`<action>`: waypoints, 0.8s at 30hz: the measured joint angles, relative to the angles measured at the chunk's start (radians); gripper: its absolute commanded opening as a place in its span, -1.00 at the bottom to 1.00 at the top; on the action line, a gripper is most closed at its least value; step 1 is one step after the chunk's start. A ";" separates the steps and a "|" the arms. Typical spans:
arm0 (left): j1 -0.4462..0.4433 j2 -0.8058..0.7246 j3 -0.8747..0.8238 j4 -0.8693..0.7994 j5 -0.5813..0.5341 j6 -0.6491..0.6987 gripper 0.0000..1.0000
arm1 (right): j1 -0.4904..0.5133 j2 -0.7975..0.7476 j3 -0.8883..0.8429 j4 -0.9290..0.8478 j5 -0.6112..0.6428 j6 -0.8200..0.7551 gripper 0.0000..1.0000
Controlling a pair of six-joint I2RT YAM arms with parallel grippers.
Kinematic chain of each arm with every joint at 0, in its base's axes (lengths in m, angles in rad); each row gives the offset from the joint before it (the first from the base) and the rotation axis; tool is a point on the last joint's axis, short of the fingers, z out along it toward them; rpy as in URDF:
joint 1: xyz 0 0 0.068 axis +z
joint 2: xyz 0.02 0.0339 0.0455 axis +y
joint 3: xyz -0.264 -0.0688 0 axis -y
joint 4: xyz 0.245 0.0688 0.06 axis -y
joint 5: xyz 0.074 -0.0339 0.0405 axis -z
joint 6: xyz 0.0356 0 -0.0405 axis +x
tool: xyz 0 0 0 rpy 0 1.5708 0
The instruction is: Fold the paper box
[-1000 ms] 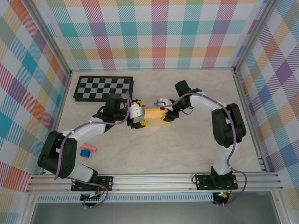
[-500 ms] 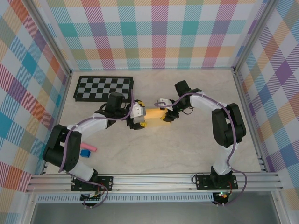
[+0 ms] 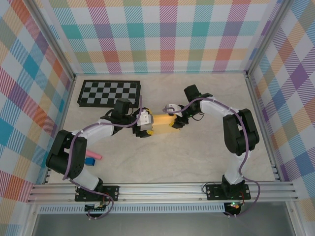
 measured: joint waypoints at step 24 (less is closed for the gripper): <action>0.096 0.053 0.041 0.098 0.054 -0.077 0.83 | 0.000 0.000 0.000 0.000 0.000 0.000 -0.04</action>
